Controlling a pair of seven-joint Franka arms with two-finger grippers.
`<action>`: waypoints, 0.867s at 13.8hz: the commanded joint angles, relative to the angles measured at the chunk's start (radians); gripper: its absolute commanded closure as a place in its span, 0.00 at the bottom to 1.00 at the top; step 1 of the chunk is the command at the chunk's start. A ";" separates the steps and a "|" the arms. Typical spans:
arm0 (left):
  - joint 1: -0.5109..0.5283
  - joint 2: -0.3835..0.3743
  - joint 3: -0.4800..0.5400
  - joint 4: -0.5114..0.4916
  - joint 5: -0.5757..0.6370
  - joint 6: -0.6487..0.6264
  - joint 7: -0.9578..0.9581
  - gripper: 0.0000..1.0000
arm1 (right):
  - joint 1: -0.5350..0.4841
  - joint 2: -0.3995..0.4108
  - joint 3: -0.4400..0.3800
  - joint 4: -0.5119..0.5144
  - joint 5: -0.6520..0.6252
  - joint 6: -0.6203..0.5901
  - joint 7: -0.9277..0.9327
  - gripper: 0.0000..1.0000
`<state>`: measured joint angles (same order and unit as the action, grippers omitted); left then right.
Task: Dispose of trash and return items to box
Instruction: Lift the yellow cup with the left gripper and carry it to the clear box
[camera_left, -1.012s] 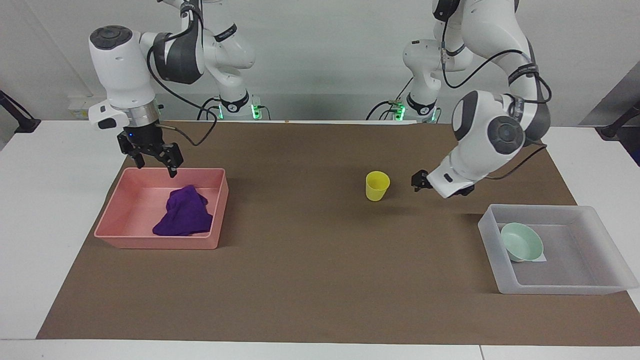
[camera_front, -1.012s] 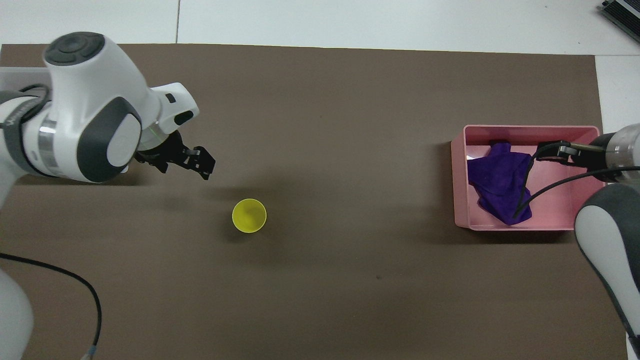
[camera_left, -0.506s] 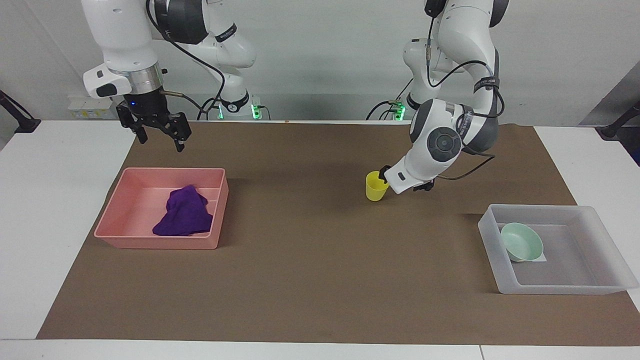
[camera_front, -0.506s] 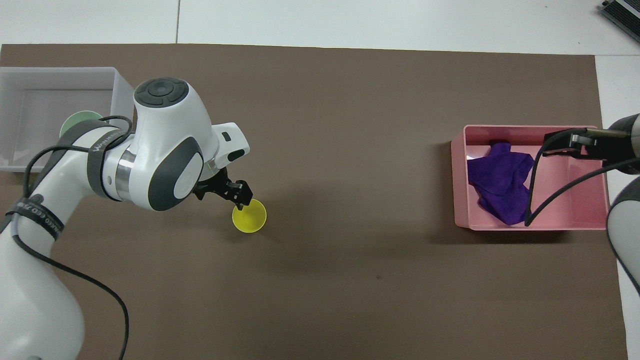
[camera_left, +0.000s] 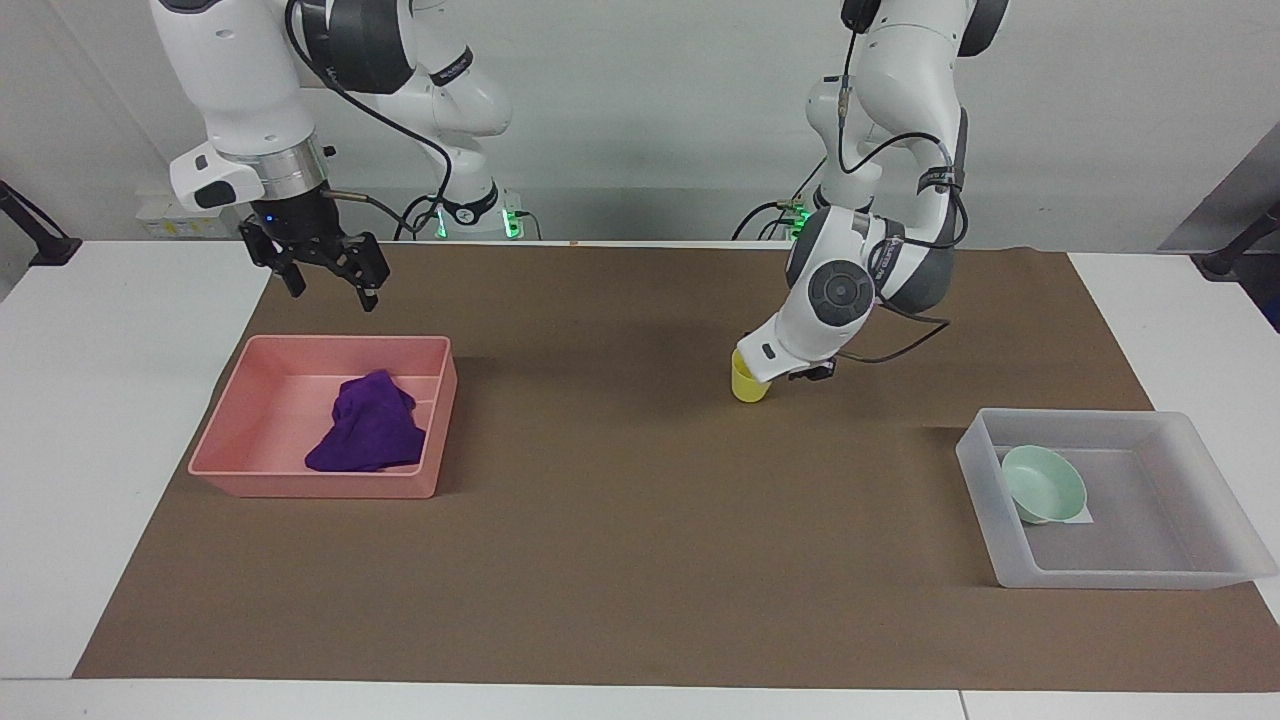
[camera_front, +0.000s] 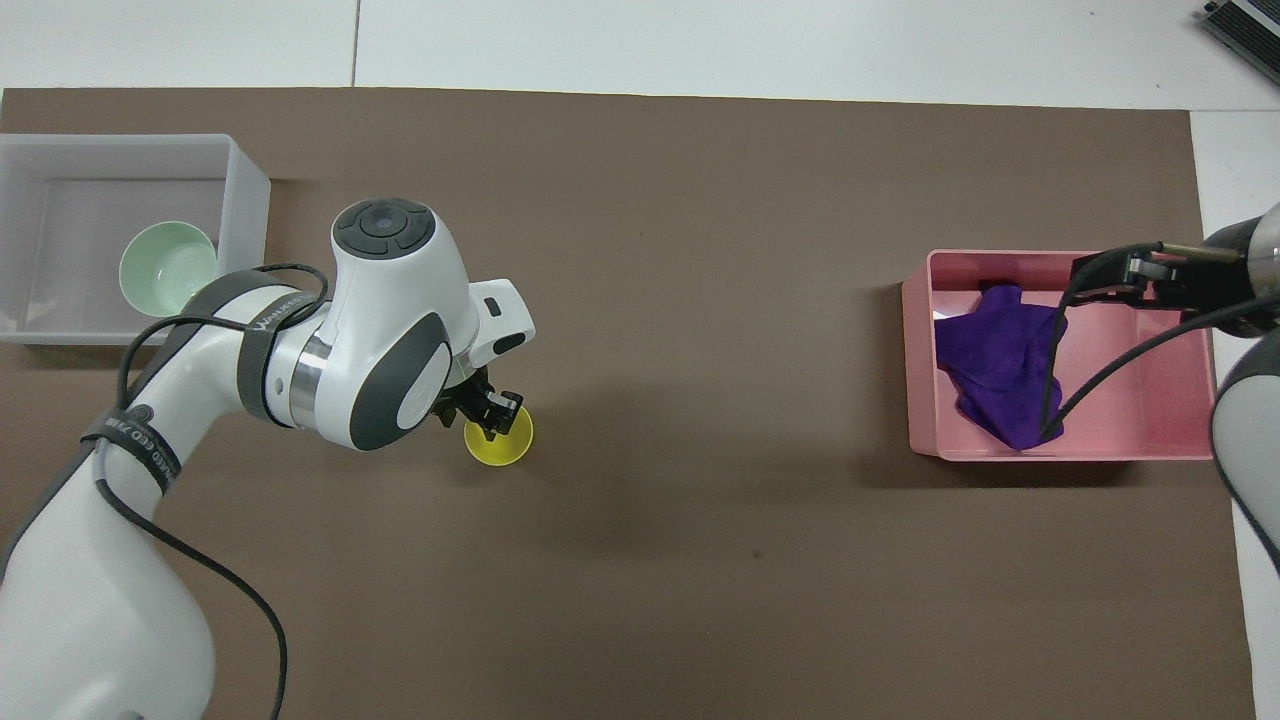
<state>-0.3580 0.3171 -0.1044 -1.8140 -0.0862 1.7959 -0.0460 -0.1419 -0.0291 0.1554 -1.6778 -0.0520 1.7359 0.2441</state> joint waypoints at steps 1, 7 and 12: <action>-0.013 0.005 0.017 -0.021 -0.010 0.023 0.015 1.00 | 0.040 0.000 -0.031 0.024 0.015 -0.044 -0.005 0.00; 0.045 -0.030 0.029 0.092 0.000 -0.065 0.056 1.00 | 0.116 -0.006 -0.099 0.017 0.011 -0.101 -0.003 0.00; 0.269 -0.021 0.029 0.306 0.005 -0.162 0.182 1.00 | 0.212 -0.006 -0.201 0.015 0.011 -0.101 -0.003 0.00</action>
<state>-0.1742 0.2845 -0.0693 -1.5799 -0.0831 1.6678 0.0718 0.0437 -0.0301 -0.0103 -1.6688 -0.0519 1.6531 0.2441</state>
